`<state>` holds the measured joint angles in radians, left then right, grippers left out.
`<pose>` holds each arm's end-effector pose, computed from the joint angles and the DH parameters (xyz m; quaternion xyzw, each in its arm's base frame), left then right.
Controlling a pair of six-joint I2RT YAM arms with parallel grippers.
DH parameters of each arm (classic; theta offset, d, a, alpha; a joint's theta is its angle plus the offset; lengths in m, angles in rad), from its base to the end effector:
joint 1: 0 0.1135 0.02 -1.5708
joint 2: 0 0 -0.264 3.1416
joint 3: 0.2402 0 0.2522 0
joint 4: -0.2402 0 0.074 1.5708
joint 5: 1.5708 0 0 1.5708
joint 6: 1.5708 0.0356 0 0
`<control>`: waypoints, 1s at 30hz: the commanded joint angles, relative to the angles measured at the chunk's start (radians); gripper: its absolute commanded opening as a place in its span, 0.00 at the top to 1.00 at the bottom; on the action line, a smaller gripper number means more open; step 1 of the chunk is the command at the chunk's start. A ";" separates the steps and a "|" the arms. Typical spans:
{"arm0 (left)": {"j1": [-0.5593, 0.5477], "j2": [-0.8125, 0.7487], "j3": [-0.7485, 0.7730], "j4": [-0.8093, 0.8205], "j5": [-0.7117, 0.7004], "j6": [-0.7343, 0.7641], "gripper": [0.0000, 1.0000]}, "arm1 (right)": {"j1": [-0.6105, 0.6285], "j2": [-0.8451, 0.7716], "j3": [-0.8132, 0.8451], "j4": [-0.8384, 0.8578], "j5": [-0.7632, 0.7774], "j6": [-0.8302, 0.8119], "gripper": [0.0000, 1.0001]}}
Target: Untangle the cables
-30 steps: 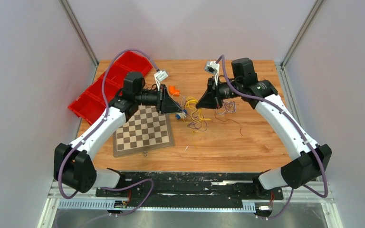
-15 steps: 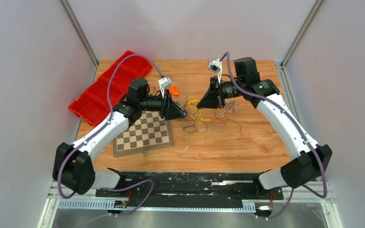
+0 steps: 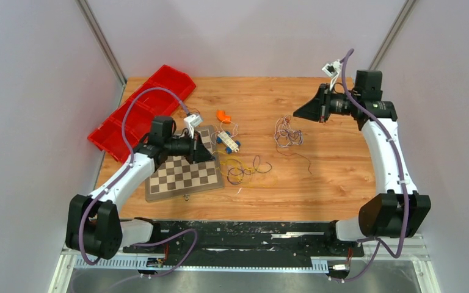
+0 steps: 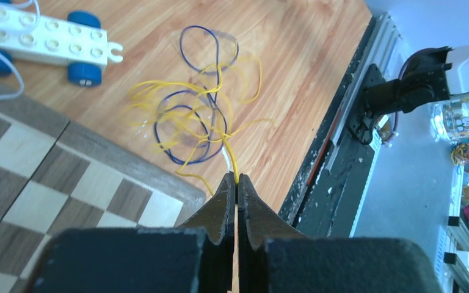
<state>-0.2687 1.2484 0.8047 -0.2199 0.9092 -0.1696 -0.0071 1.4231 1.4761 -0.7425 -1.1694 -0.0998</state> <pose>0.2421 -0.0958 0.2539 0.2322 0.7971 -0.4709 0.2985 0.2906 0.0307 0.3916 -0.2701 0.7425 0.4795 0.3818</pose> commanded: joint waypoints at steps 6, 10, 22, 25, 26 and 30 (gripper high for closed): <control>0.016 -0.019 0.031 -0.116 -0.019 0.142 1.00 | -0.078 -0.056 -0.060 -0.078 0.138 -0.170 0.97; -0.102 0.005 0.129 -0.184 -0.028 0.181 1.00 | -0.004 -0.025 -0.099 -0.089 0.159 -0.173 0.52; -0.047 0.150 0.516 -0.511 -0.311 0.411 0.05 | 0.207 0.079 -0.103 -0.104 0.340 -0.179 0.19; 0.082 0.257 0.616 -0.541 -0.360 0.457 0.03 | 0.237 0.102 -0.115 -0.099 0.362 -0.179 0.19; 0.093 0.302 0.633 -0.541 -0.424 0.477 0.05 | 0.243 0.111 -0.114 -0.095 0.362 -0.177 0.19; 0.123 0.432 0.689 -0.452 -0.620 0.474 0.11 | 0.258 0.141 -0.100 -0.091 0.361 -0.164 0.19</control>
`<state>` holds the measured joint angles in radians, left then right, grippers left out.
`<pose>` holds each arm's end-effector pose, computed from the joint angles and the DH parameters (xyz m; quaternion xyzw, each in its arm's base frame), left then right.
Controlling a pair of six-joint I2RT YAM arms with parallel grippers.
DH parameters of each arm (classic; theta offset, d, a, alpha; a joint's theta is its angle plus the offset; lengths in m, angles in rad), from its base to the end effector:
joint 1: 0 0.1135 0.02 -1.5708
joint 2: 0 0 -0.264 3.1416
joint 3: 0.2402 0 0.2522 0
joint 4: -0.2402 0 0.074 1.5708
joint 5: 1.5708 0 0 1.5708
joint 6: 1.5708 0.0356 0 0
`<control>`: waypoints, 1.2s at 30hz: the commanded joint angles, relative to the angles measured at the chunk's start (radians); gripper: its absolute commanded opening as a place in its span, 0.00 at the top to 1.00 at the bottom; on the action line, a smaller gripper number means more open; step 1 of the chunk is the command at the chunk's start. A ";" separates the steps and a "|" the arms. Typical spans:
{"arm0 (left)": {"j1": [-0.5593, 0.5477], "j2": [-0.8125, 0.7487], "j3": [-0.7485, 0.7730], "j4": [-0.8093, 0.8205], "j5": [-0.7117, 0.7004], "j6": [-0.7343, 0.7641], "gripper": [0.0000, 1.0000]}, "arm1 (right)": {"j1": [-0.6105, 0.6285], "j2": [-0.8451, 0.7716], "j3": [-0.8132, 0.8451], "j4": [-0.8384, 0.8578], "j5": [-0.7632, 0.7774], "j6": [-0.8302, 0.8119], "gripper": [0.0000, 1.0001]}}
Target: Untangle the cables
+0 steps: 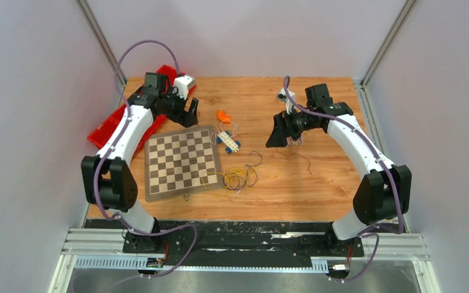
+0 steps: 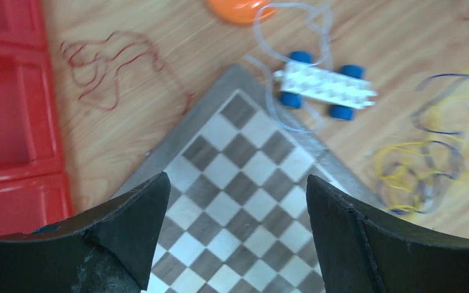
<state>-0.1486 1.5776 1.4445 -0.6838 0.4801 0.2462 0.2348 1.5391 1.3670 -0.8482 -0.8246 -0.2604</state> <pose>0.3386 -0.0673 0.3275 0.2629 0.8684 -0.2034 0.3679 0.2999 0.0986 0.3109 -0.3217 0.8281 0.3824 0.2539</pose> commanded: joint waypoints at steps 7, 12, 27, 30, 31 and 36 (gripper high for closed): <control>0.028 0.349 0.216 0.108 -0.334 -0.160 0.20 | 0.015 0.032 -0.005 0.015 0.034 -0.009 0.19; 0.029 0.487 0.321 0.174 -0.407 -0.200 0.17 | 0.016 0.050 -0.015 0.015 0.037 -0.008 0.20; 0.051 0.849 0.754 -0.081 -0.290 -0.271 0.15 | 0.015 0.118 0.040 0.008 0.057 -0.007 0.21; 0.061 0.860 0.747 -0.123 -0.311 -0.306 0.16 | 0.015 0.118 0.028 0.007 0.053 -0.007 0.21; 0.063 0.861 0.738 -0.128 -0.311 -0.312 0.16 | 0.014 0.116 0.027 0.006 0.053 -0.007 0.21; 0.071 0.822 0.670 -0.123 -0.259 -0.316 0.37 | 0.014 0.106 0.036 0.004 0.059 -0.007 0.21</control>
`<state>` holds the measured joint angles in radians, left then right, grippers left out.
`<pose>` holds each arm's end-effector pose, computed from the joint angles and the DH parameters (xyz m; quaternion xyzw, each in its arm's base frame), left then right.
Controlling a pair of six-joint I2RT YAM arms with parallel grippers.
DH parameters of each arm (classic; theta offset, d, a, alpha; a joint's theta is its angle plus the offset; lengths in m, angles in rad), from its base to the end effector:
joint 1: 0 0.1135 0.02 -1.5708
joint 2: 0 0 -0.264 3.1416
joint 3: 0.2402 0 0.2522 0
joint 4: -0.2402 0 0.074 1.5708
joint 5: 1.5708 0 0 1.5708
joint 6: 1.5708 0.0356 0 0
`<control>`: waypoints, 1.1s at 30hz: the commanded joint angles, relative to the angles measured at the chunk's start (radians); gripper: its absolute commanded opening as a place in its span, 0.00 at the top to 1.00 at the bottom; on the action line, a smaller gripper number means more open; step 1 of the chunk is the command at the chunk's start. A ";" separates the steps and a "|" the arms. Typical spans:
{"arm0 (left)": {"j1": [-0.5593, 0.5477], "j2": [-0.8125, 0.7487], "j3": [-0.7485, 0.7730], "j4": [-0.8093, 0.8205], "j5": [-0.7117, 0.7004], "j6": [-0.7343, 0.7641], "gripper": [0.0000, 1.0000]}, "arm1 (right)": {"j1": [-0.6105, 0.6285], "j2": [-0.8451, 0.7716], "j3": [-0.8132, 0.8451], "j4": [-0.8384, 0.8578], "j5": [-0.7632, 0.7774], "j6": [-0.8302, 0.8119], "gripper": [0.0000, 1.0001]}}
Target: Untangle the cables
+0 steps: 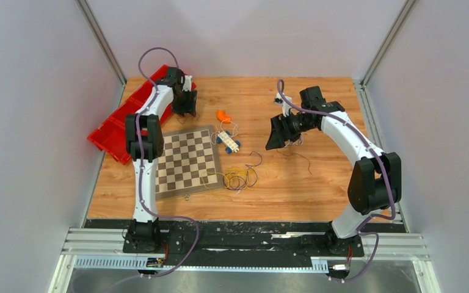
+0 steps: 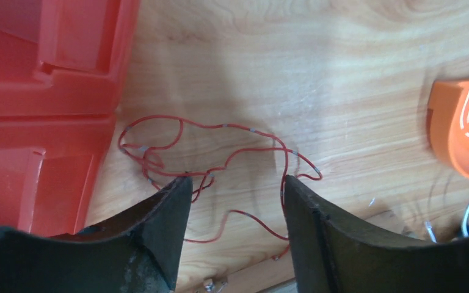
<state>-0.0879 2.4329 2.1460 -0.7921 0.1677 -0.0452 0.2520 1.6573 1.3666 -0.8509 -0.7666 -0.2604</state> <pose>0.5213 -0.0519 0.1774 0.0410 0.9659 -0.0972 0.2366 0.3194 0.1077 0.2732 -0.3067 0.8564 0.3646 0.1990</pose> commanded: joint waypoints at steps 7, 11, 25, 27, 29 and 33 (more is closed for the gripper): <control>-0.008 -0.174 -0.134 0.077 0.054 0.041 0.87 | -0.003 -0.034 0.053 -0.012 0.006 -0.005 0.21; -0.009 -0.237 -0.095 0.080 0.030 0.087 1.00 | -0.003 -0.044 0.061 -0.015 0.005 0.000 0.21; 0.011 -0.290 -0.012 0.364 -0.150 0.323 1.00 | -0.002 -0.027 0.077 -0.021 -0.003 -0.005 0.21; 0.020 -0.273 -0.004 0.441 -0.179 0.359 1.00 | -0.002 -0.023 0.073 -0.020 -0.003 -0.006 0.21; 0.034 -0.249 0.017 0.504 -0.207 0.380 1.00 | -0.002 -0.018 0.068 -0.020 -0.003 -0.010 0.22; 0.066 -0.174 0.106 0.555 -0.211 0.414 1.00 | -0.002 -0.003 0.064 -0.020 0.000 -0.016 0.22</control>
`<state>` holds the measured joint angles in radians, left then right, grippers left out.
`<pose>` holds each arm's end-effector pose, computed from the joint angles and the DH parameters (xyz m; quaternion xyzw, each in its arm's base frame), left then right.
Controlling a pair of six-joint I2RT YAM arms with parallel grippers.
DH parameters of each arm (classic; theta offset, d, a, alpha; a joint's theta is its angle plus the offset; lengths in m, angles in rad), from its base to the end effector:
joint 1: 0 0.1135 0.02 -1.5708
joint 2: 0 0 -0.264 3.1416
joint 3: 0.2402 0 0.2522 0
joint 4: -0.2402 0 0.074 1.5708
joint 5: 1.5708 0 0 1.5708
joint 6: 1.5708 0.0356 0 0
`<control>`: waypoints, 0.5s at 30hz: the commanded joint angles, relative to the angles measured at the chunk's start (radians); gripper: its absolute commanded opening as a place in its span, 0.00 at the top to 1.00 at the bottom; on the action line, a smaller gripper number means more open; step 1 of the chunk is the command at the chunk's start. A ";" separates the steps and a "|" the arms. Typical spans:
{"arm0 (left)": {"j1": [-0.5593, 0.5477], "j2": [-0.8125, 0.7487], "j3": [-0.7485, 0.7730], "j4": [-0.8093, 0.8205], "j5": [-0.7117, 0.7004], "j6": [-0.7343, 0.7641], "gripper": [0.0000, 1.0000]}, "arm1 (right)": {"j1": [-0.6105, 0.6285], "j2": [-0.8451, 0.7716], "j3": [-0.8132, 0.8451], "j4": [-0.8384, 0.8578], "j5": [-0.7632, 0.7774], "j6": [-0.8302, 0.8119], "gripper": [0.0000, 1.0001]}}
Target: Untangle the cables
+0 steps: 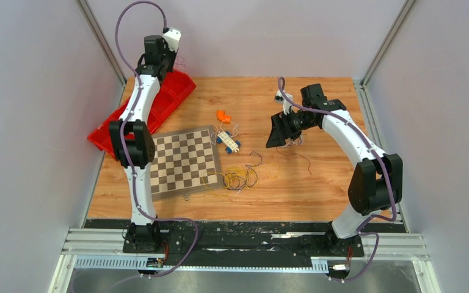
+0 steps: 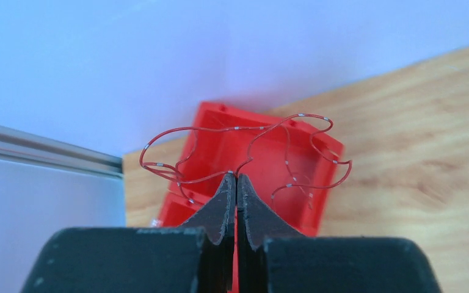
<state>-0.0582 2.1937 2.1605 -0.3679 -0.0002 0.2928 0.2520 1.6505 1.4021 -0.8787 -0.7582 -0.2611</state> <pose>0.5209 -0.0303 0.3370 0.1455 0.8210 0.0647 0.5483 0.3194 0.1075 0.2844 -0.3087 0.8559 0.3601 0.2061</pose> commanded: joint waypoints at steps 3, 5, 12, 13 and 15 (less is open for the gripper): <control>0.049 0.111 0.104 0.183 -0.039 0.150 1.00 | -0.002 0.021 0.033 0.008 -0.010 -0.018 0.21; 0.052 0.128 0.080 0.227 -0.026 0.196 1.00 | -0.003 0.032 0.037 0.009 -0.011 -0.018 0.21; 0.074 0.207 0.054 0.320 -0.006 0.313 1.00 | -0.005 0.072 0.045 0.006 -0.013 -0.022 0.21; 0.074 0.220 0.054 0.323 -0.006 0.318 0.99 | -0.004 0.078 0.049 0.007 -0.015 -0.021 0.21; 0.076 0.229 0.055 0.335 -0.006 0.323 0.79 | -0.004 0.085 0.051 0.005 -0.020 -0.018 0.21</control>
<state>0.0086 2.4062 2.2127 -0.1249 -0.0177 0.5499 0.2520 1.7195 1.4048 -0.8791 -0.7589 -0.2661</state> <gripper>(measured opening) 0.084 0.786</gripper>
